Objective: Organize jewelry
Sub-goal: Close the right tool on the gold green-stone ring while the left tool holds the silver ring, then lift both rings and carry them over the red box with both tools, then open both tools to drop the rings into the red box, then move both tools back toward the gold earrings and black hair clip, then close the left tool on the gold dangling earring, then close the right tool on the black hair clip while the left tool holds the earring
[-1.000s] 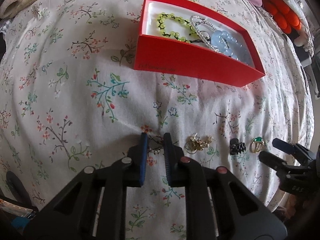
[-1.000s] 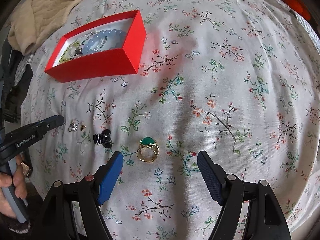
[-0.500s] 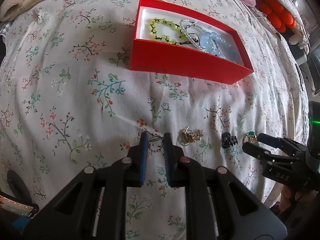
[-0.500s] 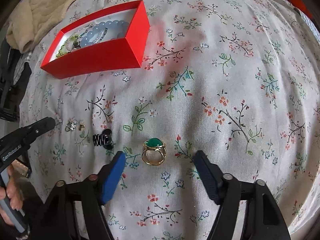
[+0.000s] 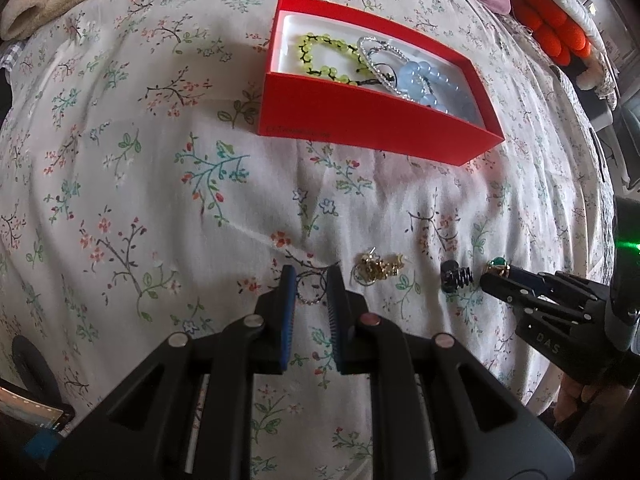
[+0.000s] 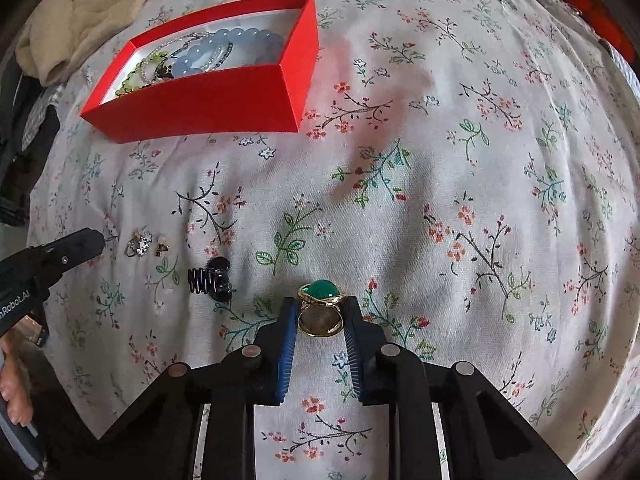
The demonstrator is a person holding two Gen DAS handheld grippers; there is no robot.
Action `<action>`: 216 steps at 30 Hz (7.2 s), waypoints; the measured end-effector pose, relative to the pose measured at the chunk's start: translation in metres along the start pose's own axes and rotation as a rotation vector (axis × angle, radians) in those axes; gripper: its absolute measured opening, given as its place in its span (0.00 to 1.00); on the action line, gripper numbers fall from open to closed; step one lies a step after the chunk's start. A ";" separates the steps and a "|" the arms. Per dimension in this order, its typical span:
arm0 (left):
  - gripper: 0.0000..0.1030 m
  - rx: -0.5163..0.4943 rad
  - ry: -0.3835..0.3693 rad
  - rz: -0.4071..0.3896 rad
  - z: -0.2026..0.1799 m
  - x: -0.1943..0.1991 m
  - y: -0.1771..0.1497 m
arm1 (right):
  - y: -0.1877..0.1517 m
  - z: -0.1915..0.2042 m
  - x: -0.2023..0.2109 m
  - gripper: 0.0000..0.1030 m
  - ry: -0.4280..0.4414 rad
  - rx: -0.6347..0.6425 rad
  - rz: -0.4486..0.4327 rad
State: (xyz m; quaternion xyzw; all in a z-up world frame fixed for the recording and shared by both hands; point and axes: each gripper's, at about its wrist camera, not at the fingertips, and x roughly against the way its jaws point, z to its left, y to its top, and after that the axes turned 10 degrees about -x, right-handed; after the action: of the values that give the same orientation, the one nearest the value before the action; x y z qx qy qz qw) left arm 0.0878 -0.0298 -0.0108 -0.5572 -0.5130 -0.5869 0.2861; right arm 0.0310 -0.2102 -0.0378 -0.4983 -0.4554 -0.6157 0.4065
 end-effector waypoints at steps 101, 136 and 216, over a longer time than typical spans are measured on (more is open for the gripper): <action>0.73 -0.048 0.094 -0.343 0.013 0.053 0.055 | 0.094 0.017 0.071 0.58 0.273 -0.145 -0.278; 0.79 -0.063 0.108 -0.047 0.016 0.028 -0.019 | 0.003 -0.032 0.064 0.75 0.026 -0.068 -0.130; 0.20 0.046 -0.174 0.054 0.039 0.015 -0.027 | 0.006 0.007 0.049 0.75 0.017 0.006 -0.081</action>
State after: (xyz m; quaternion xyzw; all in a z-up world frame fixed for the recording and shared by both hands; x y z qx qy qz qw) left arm 0.0738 0.0186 -0.0099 -0.6131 -0.5341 -0.5164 0.2686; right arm 0.0296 -0.2071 0.0122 -0.4731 -0.4734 -0.6345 0.3866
